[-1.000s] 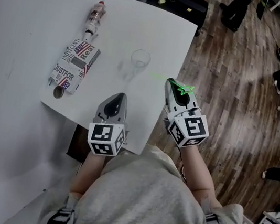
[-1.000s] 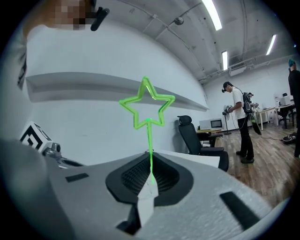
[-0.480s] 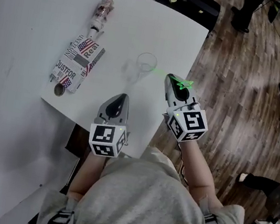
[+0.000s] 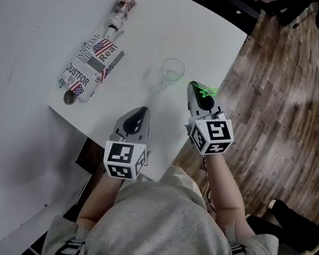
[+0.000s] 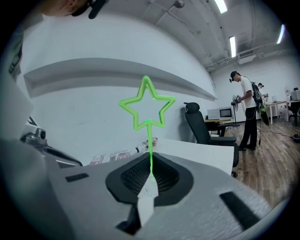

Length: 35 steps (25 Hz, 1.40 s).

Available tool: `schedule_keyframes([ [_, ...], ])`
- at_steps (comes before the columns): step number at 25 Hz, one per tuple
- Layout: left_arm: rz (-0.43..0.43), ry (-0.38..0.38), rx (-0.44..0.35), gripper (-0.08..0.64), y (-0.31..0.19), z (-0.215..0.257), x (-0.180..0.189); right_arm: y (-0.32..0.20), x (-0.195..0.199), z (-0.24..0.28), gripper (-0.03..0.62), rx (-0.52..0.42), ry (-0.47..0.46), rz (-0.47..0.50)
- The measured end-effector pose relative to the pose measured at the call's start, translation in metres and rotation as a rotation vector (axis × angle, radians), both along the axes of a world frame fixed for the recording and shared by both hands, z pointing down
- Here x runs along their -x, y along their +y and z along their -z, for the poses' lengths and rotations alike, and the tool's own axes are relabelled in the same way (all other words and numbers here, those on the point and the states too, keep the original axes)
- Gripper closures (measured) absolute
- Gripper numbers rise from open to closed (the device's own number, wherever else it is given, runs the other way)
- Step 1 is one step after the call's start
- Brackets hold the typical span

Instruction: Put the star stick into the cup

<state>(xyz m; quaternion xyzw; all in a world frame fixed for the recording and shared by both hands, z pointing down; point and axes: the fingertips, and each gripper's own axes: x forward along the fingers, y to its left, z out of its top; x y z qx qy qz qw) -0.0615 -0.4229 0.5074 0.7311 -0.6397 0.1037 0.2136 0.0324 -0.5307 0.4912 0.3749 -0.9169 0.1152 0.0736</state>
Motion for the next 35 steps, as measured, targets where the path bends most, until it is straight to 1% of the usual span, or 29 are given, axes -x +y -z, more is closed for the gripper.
schedule_keyframes([
  [5,-0.007,-0.001,0.011,0.551,-0.001,-0.003,-0.002,-0.008,0.010,-0.015,0.583,0.019,0.022,0.009],
  [11,-0.011,-0.002,0.005,0.551,-0.003,-0.001,-0.001,-0.014,0.020,-0.034,0.583,0.042,0.050,0.014],
  [17,-0.002,0.001,0.009,0.550,-0.001,-0.003,0.005,-0.016,0.026,-0.044,0.581,0.056,0.060,0.010],
  [23,0.001,-0.001,0.004,0.550,0.003,-0.001,0.008,-0.015,0.026,-0.047,0.580,0.068,0.065,0.001],
  [30,0.007,0.002,-0.005,0.550,0.012,0.005,0.011,-0.010,0.023,-0.052,0.577,0.094,0.116,-0.018],
  [35,0.008,0.003,-0.015,0.551,0.022,0.010,0.013,0.002,0.019,-0.048,0.560,0.098,0.125,-0.015],
])
